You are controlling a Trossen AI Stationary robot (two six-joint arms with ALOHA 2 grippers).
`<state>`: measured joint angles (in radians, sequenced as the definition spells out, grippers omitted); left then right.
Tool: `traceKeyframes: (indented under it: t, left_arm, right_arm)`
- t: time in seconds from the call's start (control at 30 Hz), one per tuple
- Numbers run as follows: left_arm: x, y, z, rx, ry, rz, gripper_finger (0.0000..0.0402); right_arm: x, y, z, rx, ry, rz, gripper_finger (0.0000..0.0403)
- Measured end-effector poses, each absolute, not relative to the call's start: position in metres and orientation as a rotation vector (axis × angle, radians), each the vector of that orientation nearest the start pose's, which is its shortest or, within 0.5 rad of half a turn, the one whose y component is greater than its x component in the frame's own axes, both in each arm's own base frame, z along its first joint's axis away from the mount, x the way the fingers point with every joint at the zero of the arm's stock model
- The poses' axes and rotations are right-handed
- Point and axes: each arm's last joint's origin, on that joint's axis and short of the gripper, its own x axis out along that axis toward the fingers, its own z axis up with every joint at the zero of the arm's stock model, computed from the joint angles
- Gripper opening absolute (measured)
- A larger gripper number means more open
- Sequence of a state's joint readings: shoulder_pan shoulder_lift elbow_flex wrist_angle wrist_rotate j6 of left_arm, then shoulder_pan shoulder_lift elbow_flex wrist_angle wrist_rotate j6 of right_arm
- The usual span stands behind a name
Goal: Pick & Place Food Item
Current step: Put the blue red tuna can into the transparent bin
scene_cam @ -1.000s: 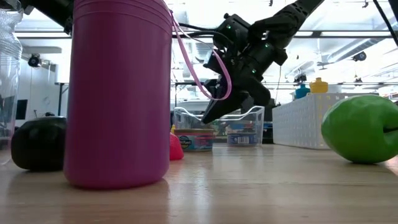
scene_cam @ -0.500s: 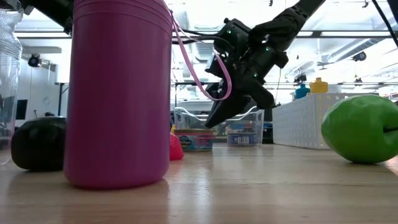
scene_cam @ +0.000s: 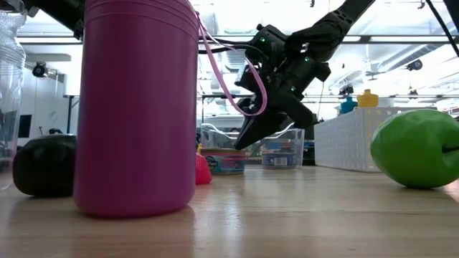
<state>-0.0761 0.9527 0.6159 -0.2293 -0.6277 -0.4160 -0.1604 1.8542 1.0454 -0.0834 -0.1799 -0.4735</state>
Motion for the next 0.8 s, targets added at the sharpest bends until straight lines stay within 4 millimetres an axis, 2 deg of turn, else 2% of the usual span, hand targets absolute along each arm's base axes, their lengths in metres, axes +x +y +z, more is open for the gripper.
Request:
traceKeyframes:
  t: [0.2, 0.33, 0.43, 0.8]
  left_arm:
    - [0.196, 0.002, 0.245, -0.198, 0.416, 0.636, 0.0162]
    - [0.196, 0.002, 0.245, -0.198, 0.415, 0.636, 0.0165]
    - [0.196, 0.002, 0.245, -0.198, 0.415, 0.636, 0.0165]
    - [0.196, 0.002, 0.245, -0.198, 0.416, 0.636, 0.0165]
  right_arm:
    - [0.361, -0.053, 0.144, -0.275, 0.872, 0.233, 0.0008]
    - [0.357, -0.053, 0.136, -0.266, 0.926, 0.232, 0.0008]
    - [0.359, -0.053, 0.141, -0.272, 0.899, 0.228, 0.0008]
    - [0.359, -0.053, 0.140, -0.268, 0.908, 0.233, 0.0008]
